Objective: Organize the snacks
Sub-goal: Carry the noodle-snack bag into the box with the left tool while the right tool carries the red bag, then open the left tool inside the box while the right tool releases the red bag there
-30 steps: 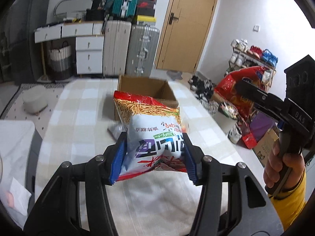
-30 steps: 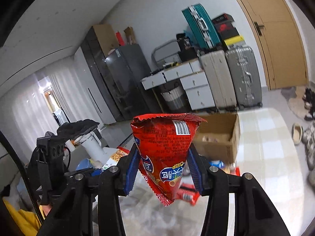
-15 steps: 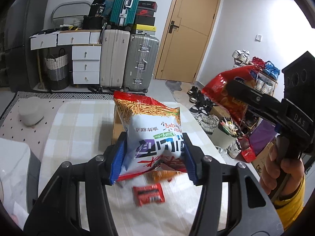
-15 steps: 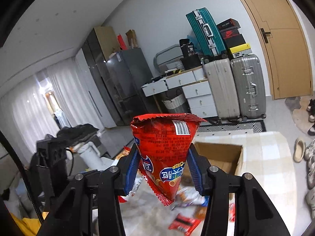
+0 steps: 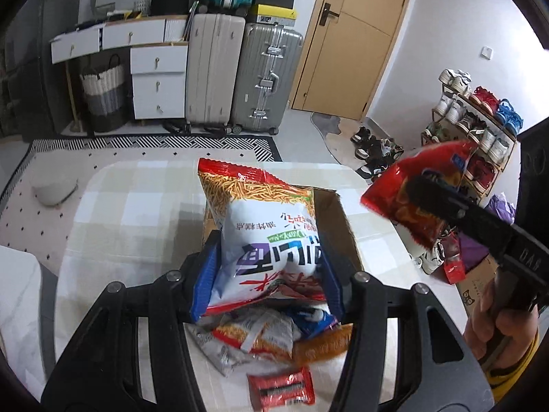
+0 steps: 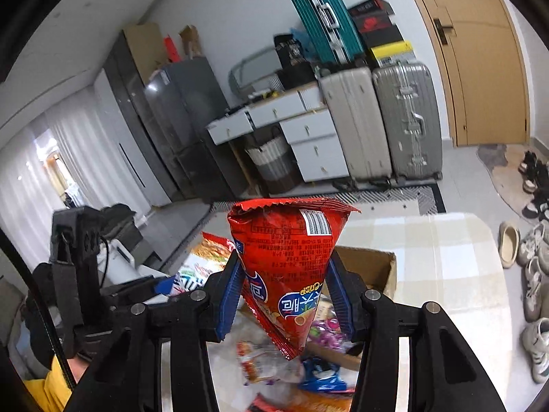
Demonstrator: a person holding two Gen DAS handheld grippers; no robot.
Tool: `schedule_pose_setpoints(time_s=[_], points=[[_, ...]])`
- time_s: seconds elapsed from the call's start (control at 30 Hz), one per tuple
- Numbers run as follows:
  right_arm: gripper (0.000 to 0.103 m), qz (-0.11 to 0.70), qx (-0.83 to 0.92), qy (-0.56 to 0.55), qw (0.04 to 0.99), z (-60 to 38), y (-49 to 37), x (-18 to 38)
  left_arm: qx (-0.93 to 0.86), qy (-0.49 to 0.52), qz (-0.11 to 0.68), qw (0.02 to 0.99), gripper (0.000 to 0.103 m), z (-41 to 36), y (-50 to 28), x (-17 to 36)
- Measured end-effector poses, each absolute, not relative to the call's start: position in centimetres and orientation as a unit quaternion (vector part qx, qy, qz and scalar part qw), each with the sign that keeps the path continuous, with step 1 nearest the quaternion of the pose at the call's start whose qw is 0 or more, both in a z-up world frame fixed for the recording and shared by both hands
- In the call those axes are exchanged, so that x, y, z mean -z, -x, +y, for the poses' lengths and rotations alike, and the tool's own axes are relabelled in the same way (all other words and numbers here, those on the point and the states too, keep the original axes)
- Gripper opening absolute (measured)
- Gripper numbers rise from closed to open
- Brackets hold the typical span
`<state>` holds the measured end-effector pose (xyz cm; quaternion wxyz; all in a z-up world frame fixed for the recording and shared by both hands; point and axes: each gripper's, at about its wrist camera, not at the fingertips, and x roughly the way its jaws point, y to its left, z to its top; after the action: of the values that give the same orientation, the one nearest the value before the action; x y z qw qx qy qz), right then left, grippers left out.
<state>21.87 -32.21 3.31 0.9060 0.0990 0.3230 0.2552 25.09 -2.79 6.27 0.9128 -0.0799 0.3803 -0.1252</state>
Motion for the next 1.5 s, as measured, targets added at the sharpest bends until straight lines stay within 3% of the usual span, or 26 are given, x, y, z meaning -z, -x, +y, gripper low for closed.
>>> schedule_pose_setpoints(time_s=[0.67,1.17,1.5], points=[[0.048,0.365,-0.237,-0.098,0.895,-31.4,-29.7,4.9,0.134,0.066,0.428,0.891,0.050,-5.3,-38.2,3.3],[0.048,0.394,-0.229,-0.078,0.887,-30.9,-30.0,7.8,0.125,0.059,0.447,0.884,0.050,-5.1,-40.9,7.9],[0.048,0.424,-0.227,-0.056,0.875,-29.5,-30.3,9.5,0.119,0.060,0.439,0.889,0.050,-3.7,-38.7,8.1]])
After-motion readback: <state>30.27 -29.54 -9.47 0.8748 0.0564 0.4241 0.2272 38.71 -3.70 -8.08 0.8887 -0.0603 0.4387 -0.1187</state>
